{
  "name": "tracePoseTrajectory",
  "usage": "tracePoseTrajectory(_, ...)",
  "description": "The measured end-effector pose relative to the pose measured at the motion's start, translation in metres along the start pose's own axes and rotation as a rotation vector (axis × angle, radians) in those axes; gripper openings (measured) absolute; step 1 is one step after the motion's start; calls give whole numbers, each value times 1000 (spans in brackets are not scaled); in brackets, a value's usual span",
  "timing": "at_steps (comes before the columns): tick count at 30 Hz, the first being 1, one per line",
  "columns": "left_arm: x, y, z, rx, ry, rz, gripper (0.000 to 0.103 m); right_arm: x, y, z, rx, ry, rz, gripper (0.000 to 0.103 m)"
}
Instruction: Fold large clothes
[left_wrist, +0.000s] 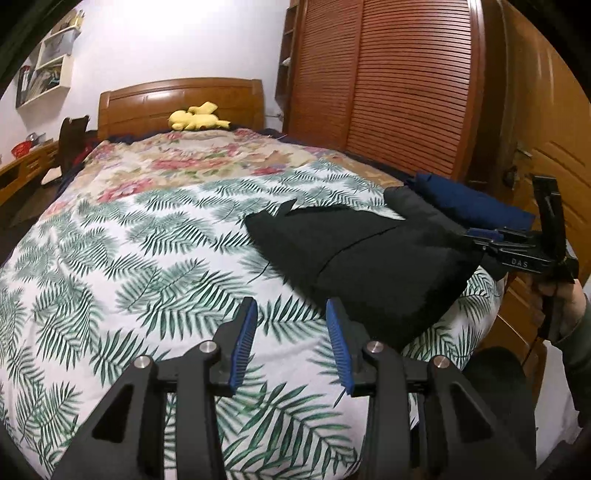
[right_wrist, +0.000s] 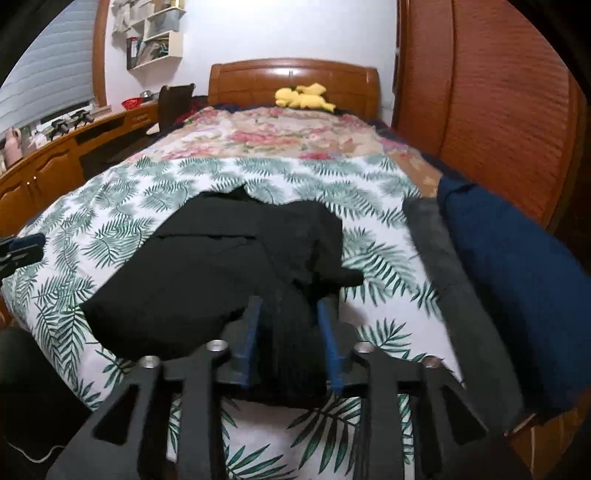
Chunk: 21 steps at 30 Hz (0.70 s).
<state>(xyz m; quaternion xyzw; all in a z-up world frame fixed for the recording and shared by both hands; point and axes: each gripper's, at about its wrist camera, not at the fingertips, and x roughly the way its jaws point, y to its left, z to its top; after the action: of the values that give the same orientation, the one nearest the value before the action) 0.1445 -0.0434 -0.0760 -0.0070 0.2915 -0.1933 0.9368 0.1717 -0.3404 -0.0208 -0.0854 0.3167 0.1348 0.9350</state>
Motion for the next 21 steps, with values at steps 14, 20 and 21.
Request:
tracePoseTrajectory(14, 30, -7, 20, 36, -8, -67, 38, 37, 40, -8, -48, 102, 67, 41)
tracePoseTrajectory(20, 53, -7, 33, 67, 7, -97, 38, 39, 27, -23, 4, 133, 40, 41)
tracePoseTrajectory(21, 56, -7, 35, 73, 12, -104, 38, 34, 25, -25, 14, 129, 32, 41)
